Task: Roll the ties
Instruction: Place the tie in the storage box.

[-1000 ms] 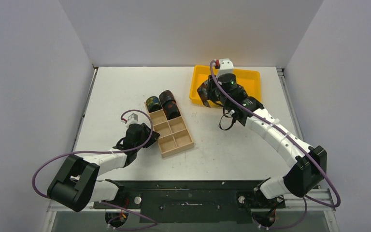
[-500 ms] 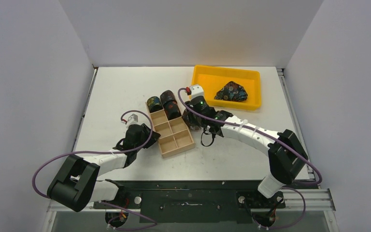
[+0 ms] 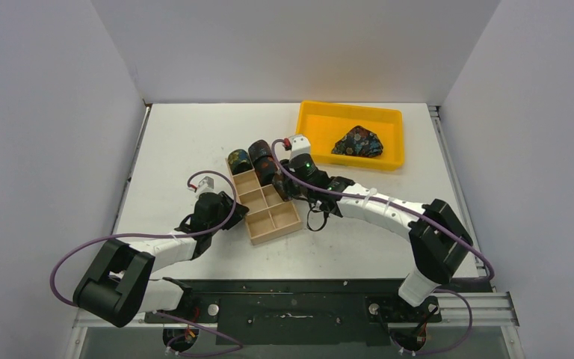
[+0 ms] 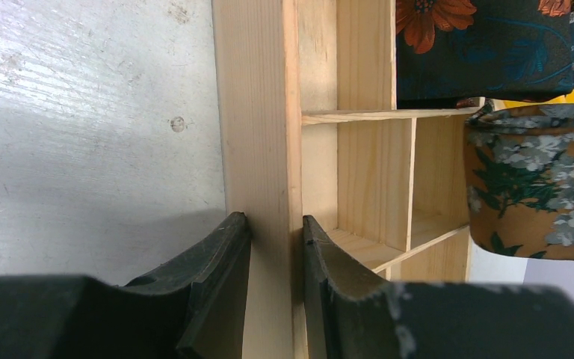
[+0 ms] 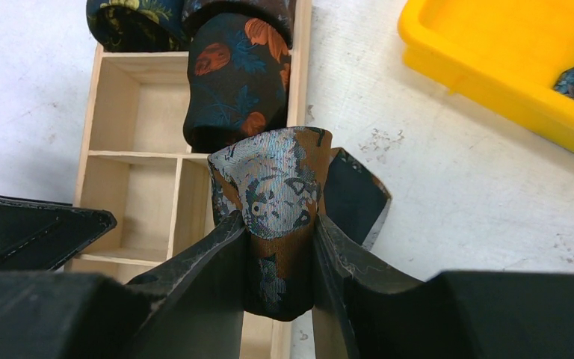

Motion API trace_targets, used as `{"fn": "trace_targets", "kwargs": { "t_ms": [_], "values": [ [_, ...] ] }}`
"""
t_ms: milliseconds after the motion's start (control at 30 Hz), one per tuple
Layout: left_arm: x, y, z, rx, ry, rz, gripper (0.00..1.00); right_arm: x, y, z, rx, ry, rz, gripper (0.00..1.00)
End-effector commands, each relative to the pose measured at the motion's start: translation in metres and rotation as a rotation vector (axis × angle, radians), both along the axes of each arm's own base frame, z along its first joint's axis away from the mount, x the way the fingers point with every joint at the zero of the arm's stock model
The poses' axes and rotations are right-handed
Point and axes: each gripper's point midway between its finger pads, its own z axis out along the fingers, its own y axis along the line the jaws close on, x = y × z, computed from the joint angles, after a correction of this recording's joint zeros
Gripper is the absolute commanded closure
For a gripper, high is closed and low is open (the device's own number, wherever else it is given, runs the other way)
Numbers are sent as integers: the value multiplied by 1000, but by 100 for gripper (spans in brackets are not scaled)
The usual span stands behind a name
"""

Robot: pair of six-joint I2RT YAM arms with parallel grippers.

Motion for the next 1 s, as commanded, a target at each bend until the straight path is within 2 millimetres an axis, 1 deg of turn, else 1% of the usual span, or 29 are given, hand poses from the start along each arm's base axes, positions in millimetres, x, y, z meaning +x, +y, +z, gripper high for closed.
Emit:
{"fn": "trace_targets", "kwargs": {
  "t_ms": [0, 167, 200, 367, 567, 667, 800, 967],
  "values": [
    [-30, -11, -26, -15, 138, -79, 95, -1, 18, -5, 57, -4, 22, 95],
    [-30, -13, -27, -29, 142, -80, 95, -8, 22, -24, 54, 40, 30, 95],
    [-30, -13, -27, -30, 142, -80, 95, -7, 26, -24, 72, 33, 32, 95],
    [-30, -13, -26, -38, 142, -76, 95, -13, 32, -41, 97, 71, 39, 95],
    [-32, -13, -27, -45, 146, -73, 95, -20, 34, -60, 131, 105, 44, 95],
    [-33, -13, -28, -48, 147, -72, 95, -23, 36, -67, 180, 135, 42, 95],
    [-33, -13, -27, -50, 144, -72, 95, -27, 32, -79, 267, 196, 12, 95],
    [-34, -12, -27, -48, 141, -69, 95, -33, 27, -99, 368, 315, -19, 95]
  ]
}}
